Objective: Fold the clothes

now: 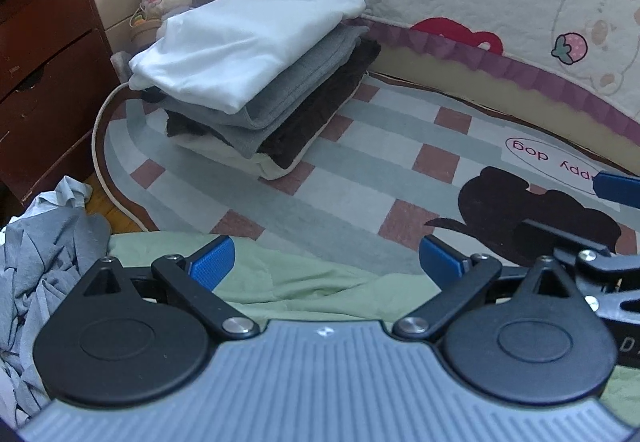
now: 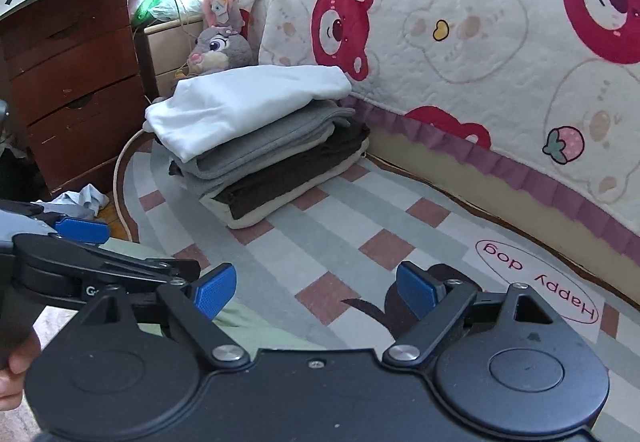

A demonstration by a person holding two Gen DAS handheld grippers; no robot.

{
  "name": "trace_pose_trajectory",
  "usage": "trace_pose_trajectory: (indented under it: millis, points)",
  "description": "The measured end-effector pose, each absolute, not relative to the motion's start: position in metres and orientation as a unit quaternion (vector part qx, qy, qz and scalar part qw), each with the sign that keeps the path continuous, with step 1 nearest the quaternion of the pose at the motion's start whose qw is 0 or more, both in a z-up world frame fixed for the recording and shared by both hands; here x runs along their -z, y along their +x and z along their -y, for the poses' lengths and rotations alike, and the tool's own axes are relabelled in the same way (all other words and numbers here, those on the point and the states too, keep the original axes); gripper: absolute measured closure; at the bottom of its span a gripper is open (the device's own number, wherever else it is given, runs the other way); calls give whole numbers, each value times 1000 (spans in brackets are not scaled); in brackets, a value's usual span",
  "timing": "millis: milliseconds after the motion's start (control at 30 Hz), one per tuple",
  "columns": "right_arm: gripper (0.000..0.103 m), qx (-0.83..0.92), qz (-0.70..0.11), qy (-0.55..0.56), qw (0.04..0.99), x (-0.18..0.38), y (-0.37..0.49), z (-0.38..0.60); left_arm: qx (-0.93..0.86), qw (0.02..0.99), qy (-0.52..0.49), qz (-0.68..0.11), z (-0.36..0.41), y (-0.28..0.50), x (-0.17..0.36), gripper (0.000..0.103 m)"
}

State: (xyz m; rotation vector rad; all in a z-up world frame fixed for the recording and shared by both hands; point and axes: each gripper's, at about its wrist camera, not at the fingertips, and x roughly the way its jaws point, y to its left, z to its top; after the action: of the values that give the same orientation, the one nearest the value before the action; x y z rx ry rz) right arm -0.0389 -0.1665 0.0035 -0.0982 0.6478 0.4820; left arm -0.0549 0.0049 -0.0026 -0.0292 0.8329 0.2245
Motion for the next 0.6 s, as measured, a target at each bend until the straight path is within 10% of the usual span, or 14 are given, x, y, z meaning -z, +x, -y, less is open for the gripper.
trace_pose_trajectory:
  millis: [600]
  points:
    - [13,-232,-320,-46,918,-6,-44,164,-121,908,-2,-400,-4,-59,2,2]
